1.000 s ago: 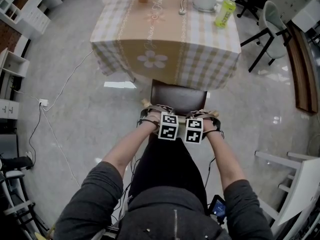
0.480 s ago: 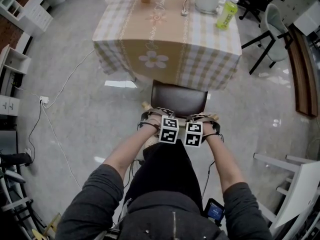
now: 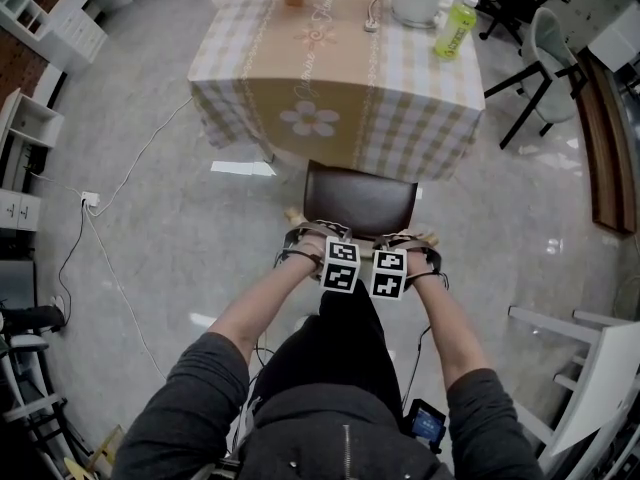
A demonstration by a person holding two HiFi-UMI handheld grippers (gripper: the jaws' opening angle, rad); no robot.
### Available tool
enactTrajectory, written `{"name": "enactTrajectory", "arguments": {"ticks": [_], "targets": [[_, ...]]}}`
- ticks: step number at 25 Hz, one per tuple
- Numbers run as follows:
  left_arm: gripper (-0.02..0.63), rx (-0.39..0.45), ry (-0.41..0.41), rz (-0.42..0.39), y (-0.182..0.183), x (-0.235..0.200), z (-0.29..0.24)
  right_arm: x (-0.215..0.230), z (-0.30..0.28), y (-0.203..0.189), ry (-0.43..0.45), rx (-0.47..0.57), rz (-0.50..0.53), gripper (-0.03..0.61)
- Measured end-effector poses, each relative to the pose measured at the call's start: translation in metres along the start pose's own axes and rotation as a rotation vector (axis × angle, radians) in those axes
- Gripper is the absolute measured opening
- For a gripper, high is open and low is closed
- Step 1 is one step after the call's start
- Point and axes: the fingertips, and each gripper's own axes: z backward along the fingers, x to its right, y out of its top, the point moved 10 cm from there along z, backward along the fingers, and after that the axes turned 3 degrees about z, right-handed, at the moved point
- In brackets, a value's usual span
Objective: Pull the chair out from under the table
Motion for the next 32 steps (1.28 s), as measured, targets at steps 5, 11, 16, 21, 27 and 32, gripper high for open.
{"name": "enactTrajectory", "arguments": {"ticks": [5, 11, 16, 21, 27, 32], "targets": [[0.158, -0.006, -0.004, -0.006, 0.001, 0.011, 0.001, -0.011, 0.002, 0.004, -0.002, -0.009, 0.0, 0.133], [0.158, -0.015, -0.011, -0.009, 0.003, 0.024, -0.001, -0.025, 0.0, 0.008, -0.001, -0.005, -0.004, 0.133], [0.158, -0.02, -0.02, -0.01, 0.004, 0.035, 0.0, -0.035, 0.001, 0.012, 0.005, -0.007, -0.004, 0.133], [0.158, -0.013, -0.025, -0.009, 0.007, 0.045, 0.001, -0.045, 0.002, 0.014, 0.004, -0.01, 0.001, 0.133], [0.158, -0.008, -0.026, -0.004, 0.011, 0.053, 0.002, -0.054, 0.004, 0.014, 0.006, -0.017, 0.007, 0.133], [0.158, -0.011, -0.031, -0.014, 0.01, 0.065, 0.003, -0.065, 0.005, 0.02, 0.008, -0.017, -0.002, 0.133]]}}
